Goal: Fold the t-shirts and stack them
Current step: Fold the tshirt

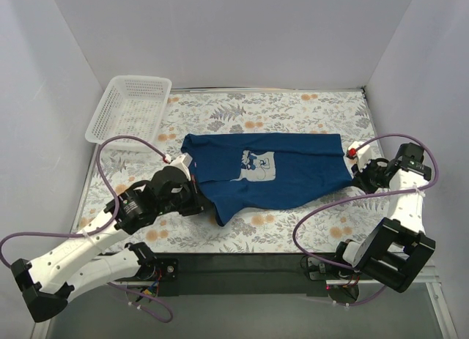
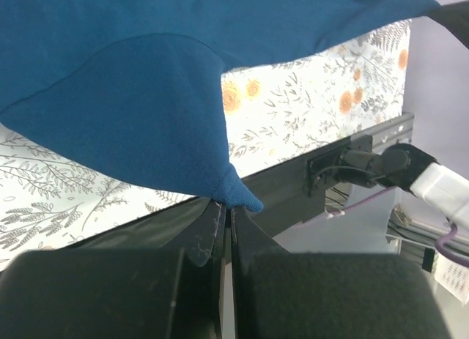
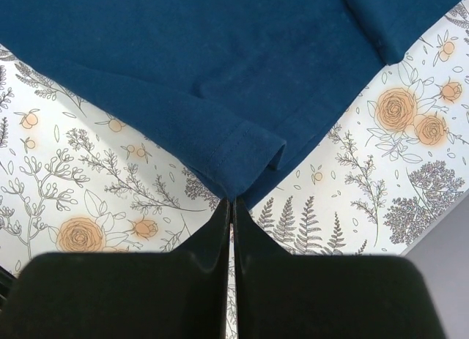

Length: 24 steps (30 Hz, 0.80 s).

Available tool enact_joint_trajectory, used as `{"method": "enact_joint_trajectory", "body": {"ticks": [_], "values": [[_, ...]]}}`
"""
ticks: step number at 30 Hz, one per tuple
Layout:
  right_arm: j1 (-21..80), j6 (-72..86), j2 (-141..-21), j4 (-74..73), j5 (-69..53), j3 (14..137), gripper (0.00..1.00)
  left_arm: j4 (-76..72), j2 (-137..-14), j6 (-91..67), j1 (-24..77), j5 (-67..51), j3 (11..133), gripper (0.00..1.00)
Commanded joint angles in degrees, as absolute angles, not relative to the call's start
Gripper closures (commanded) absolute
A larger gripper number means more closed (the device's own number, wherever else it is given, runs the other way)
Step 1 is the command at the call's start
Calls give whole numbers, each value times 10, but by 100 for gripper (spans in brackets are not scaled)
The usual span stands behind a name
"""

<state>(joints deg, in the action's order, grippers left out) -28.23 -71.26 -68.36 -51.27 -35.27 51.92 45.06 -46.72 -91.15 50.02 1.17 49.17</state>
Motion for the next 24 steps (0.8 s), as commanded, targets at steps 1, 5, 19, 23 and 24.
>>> {"method": "enact_joint_trajectory", "body": {"ticks": [1,5,19,23,24], "values": [[-288,-721,-687,-522,-381,542,99,444,-487,-896,488,33,490,100],[-288,-711,-725,-522,-395,559,99,412,-535,-858,454,11,509,100],[-288,-685,-834,-520,-432,615,99,359,-619,-759,285,-136,525,100],[-289,-682,-837,-522,-445,629,99,363,-600,-762,269,-152,503,100],[-290,-682,-836,-521,-446,630,99,366,-587,-765,268,-154,488,100]]}}
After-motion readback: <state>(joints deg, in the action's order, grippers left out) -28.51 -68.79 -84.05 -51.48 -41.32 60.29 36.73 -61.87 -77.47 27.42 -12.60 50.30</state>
